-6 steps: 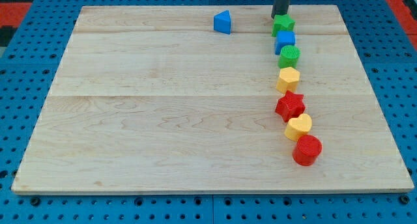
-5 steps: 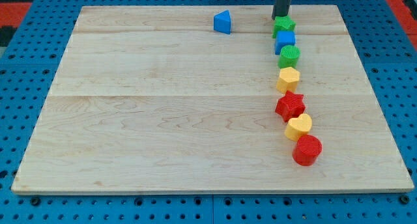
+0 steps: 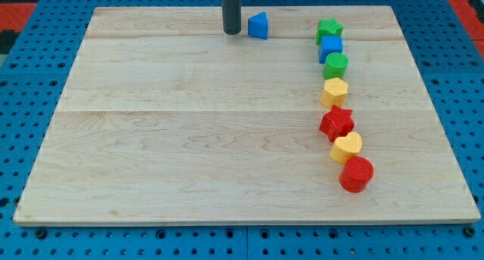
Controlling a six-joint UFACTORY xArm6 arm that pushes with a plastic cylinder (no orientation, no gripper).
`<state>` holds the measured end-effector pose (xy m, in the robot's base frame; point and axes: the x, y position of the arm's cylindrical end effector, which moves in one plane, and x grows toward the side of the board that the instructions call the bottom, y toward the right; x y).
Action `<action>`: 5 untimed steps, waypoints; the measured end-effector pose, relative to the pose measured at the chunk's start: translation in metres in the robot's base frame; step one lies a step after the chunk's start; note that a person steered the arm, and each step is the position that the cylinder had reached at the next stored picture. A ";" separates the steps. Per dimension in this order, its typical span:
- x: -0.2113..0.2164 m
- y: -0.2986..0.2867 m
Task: Push blue triangle slightly towards right
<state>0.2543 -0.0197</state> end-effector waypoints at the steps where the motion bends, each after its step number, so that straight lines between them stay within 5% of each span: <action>1: -0.005 0.013; 3: -0.008 0.072; 5: -0.019 0.057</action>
